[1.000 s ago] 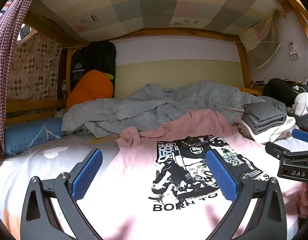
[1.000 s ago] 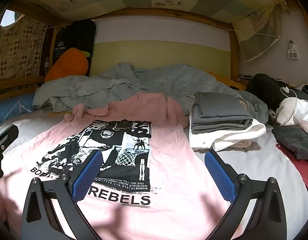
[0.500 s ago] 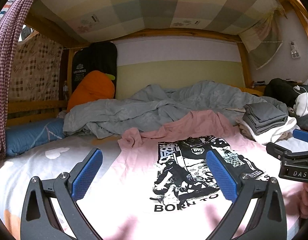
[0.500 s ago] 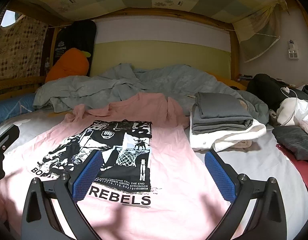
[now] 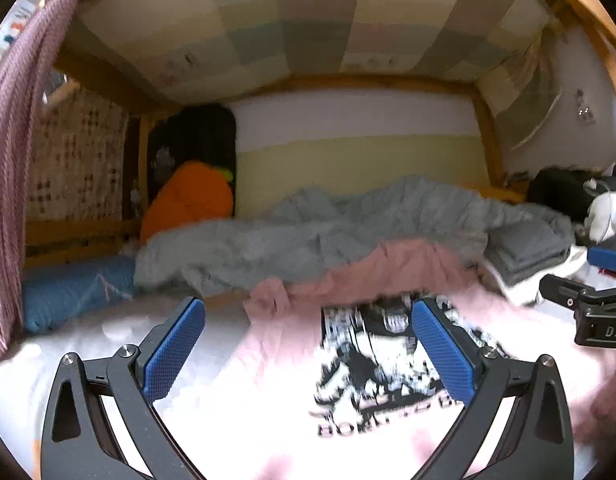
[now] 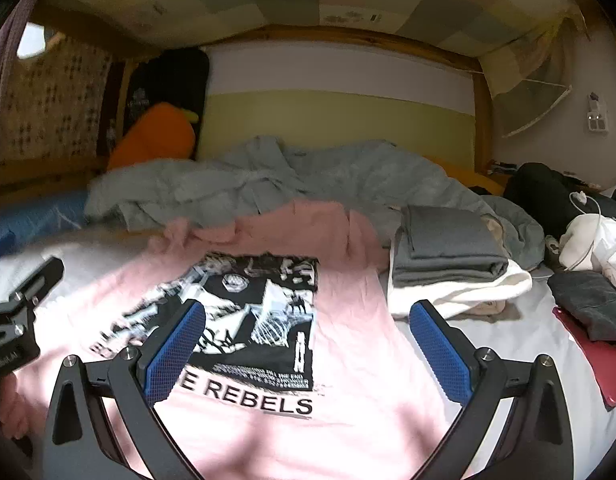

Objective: Fold small clothes

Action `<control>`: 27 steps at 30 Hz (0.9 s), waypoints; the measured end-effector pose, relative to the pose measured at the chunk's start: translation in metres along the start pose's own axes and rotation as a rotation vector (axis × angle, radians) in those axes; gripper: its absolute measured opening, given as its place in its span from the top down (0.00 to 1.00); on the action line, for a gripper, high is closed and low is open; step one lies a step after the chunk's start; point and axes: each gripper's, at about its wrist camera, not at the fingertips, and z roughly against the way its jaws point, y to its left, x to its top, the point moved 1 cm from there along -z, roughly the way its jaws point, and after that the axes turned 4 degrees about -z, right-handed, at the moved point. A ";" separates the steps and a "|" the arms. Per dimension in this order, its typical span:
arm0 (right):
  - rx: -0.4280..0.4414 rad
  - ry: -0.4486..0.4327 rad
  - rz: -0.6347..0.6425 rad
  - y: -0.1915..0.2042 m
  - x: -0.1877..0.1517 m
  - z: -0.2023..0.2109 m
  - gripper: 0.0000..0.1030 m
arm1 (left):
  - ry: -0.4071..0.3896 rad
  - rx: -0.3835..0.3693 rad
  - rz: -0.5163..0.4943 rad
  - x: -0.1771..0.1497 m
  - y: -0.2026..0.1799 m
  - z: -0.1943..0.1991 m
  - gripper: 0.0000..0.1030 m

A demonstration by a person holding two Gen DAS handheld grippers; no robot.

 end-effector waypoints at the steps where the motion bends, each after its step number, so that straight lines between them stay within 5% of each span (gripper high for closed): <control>1: -0.003 -0.009 -0.006 -0.003 0.004 0.004 0.01 | -0.021 0.013 -0.010 0.007 0.002 0.005 0.00; 7: -0.015 -0.040 -0.036 -0.016 0.022 0.020 0.01 | -0.100 0.040 0.012 0.034 0.019 0.024 0.00; 19: -0.015 -0.059 -0.055 -0.024 0.034 0.035 0.01 | -0.094 0.013 0.056 0.039 0.028 0.034 0.00; 27: 0.019 0.062 -0.310 -0.086 0.021 0.063 0.01 | -0.025 -0.050 0.098 0.025 0.042 0.053 0.00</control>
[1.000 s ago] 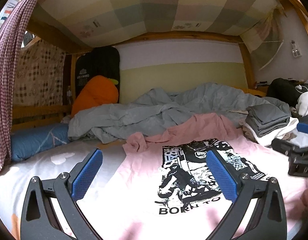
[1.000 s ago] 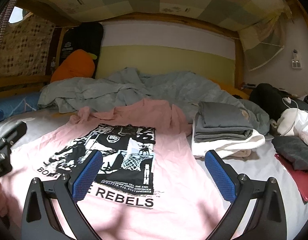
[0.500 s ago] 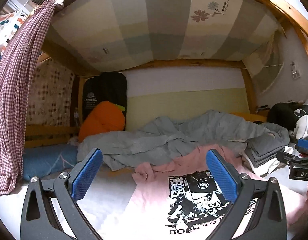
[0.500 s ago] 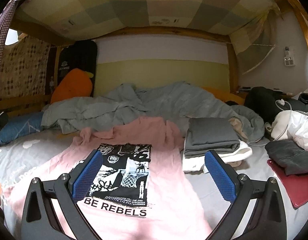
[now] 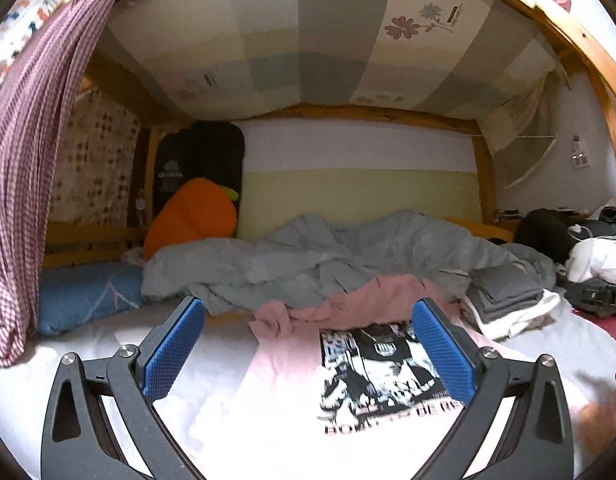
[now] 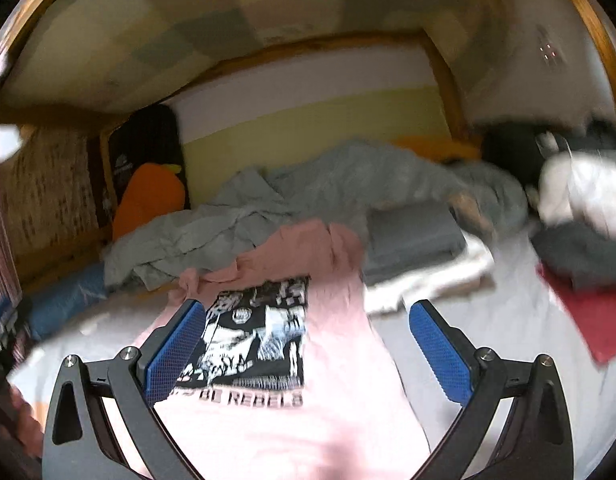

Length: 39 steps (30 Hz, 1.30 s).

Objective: Fold small clothes
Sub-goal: 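Move the right gripper to the pink T-shirt edge and close on it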

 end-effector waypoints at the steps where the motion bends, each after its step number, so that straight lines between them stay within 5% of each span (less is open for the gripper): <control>1: -0.016 0.016 -0.001 -0.007 -0.003 0.000 0.01 | 0.018 0.006 0.006 -0.004 0.005 -0.001 0.00; 10: -0.114 0.183 -0.118 -0.074 -0.048 0.017 0.08 | 0.138 0.053 0.099 -0.027 0.043 0.008 0.00; 15: -0.102 0.295 -0.234 -0.100 -0.075 0.013 0.11 | 0.215 -0.015 0.145 -0.040 0.041 0.003 0.00; 18: -0.062 0.347 -0.234 -0.099 -0.083 0.003 0.21 | 0.235 -0.025 0.143 -0.043 0.037 0.001 0.00; 20: -0.039 0.408 -0.263 -0.097 -0.089 -0.009 0.44 | 0.238 -0.025 0.137 -0.044 0.034 0.001 0.00; 22: -0.030 0.475 -0.278 -0.096 -0.100 -0.022 0.52 | 0.234 -0.016 0.120 -0.045 0.033 0.002 0.00; 30: -0.094 0.428 -0.292 -0.100 -0.098 -0.018 0.59 | 0.232 0.018 0.145 -0.045 0.044 0.003 0.00; 34: -0.222 0.349 -0.281 -0.108 -0.090 -0.007 0.51 | 0.249 0.017 0.201 -0.047 0.057 0.001 0.00; 39: -0.177 0.406 -0.316 -0.115 -0.093 -0.014 0.54 | 0.201 0.020 0.120 -0.043 0.045 0.009 0.00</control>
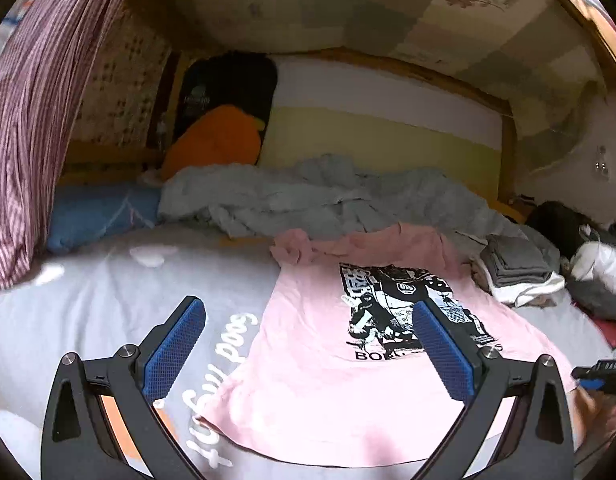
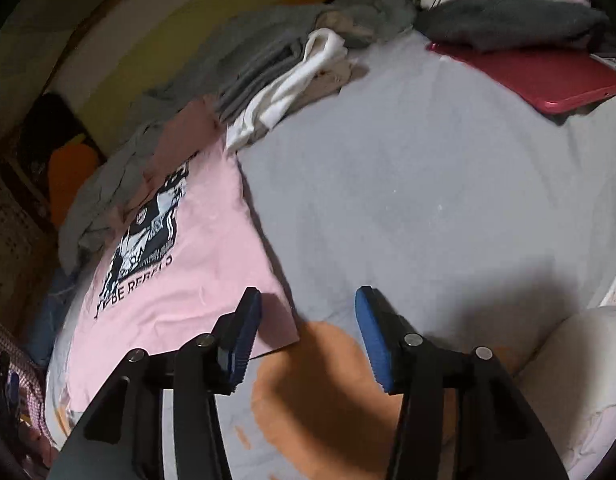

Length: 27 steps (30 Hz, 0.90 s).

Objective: Fold small clothes
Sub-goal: 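Move the right gripper to the pink T-shirt edge and close on it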

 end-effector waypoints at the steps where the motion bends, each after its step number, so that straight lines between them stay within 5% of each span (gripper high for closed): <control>1: 0.008 0.010 0.018 0.004 -0.001 -0.001 0.60 | -0.005 -0.001 -0.013 0.000 -0.003 0.001 0.00; 9: -0.032 0.016 0.124 0.021 -0.008 -0.009 0.61 | -0.005 -0.004 -0.026 0.000 -0.006 0.002 0.00; 15: -0.200 -0.026 0.325 0.046 -0.024 -0.014 0.62 | 0.019 -0.008 -0.012 -0.003 -0.005 -0.002 0.00; 16: -0.198 -0.028 0.334 0.047 -0.024 -0.013 0.65 | 0.021 -0.005 -0.007 -0.003 -0.004 -0.002 0.00; 19: -0.058 0.011 0.253 0.038 -0.019 -0.009 0.96 | 0.036 0.028 0.010 -0.003 0.003 -0.005 0.00; 23: -0.040 -0.062 0.175 0.030 -0.012 0.005 0.97 | 0.117 0.137 0.096 -0.008 0.026 -0.018 0.00; 27: -0.026 -0.182 0.168 0.031 -0.008 0.028 0.97 | 0.281 0.146 0.321 -0.032 0.077 -0.044 0.02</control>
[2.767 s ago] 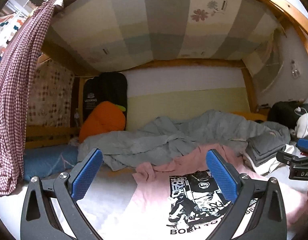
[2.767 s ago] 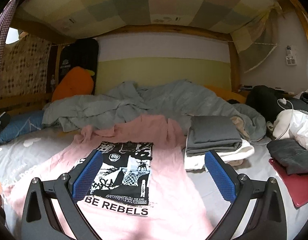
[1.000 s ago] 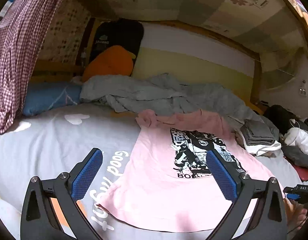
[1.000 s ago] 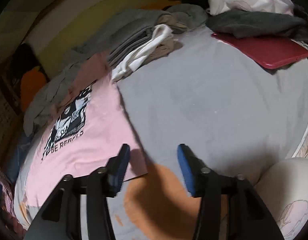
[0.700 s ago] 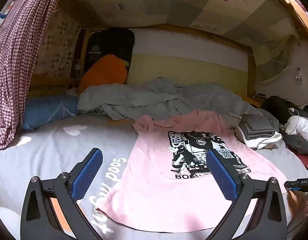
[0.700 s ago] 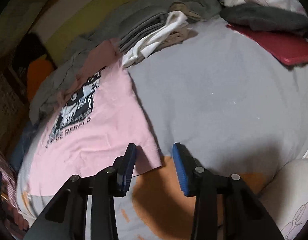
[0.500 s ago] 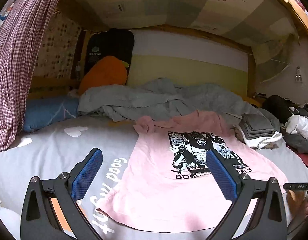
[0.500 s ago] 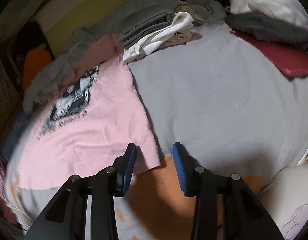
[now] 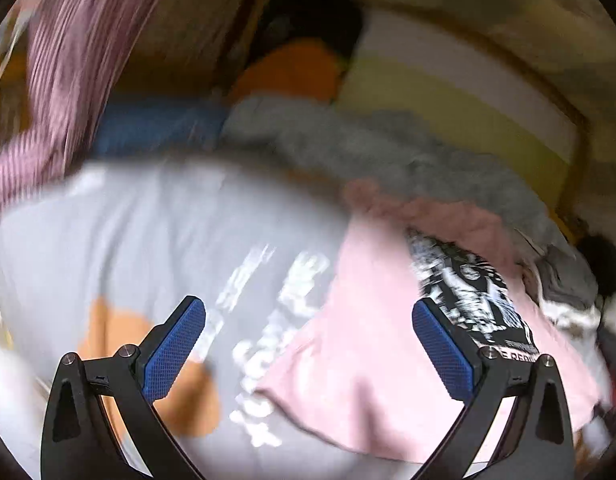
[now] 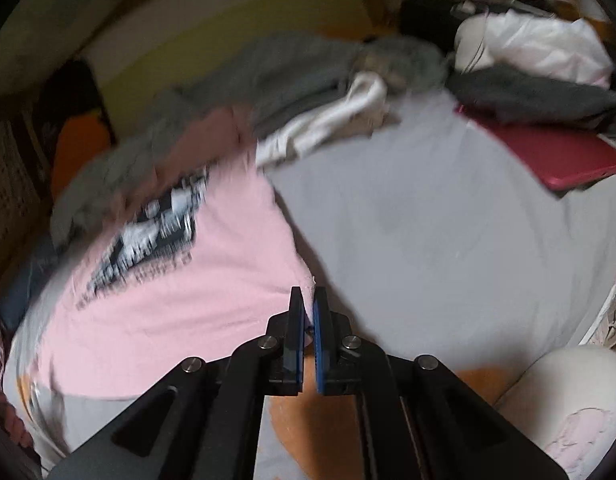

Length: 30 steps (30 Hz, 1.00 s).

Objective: Fold small clothes
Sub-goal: 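Move the right gripper to the pink T-shirt edge and close on it, then close the left gripper on the shirt edge while the right gripper holds it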

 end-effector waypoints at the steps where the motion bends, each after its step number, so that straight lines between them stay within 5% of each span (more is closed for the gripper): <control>1: -0.008 -0.006 0.010 0.002 0.000 0.001 0.97 | 0.047 -0.021 0.052 -0.002 0.012 -0.008 0.10; 4: -0.041 -0.006 0.033 0.007 0.000 -0.002 0.97 | 0.163 -0.071 0.150 -0.012 0.038 -0.024 0.20; 9: -0.037 -0.002 0.037 0.008 -0.001 -0.003 0.97 | 0.196 -0.191 0.173 -0.022 0.043 -0.016 0.46; 12: -0.034 0.016 0.019 0.006 -0.001 -0.006 0.97 | 0.247 -0.320 0.170 -0.025 0.034 -0.017 0.47; 18: -0.017 0.035 -0.003 0.002 -0.002 -0.006 0.97 | 0.257 -0.193 0.092 -0.030 0.023 -0.027 0.61; 21: -0.020 0.035 0.009 0.004 -0.002 -0.006 0.97 | 0.212 -0.087 0.029 -0.027 0.019 -0.023 0.96; 25: -0.006 -0.001 -0.025 0.000 0.000 0.001 0.97 | 0.098 -0.095 -0.020 -0.017 0.013 0.005 0.96; 30: -0.059 -0.281 -0.038 0.006 0.001 0.067 0.97 | -0.070 -0.132 -0.012 -0.005 0.010 0.076 0.96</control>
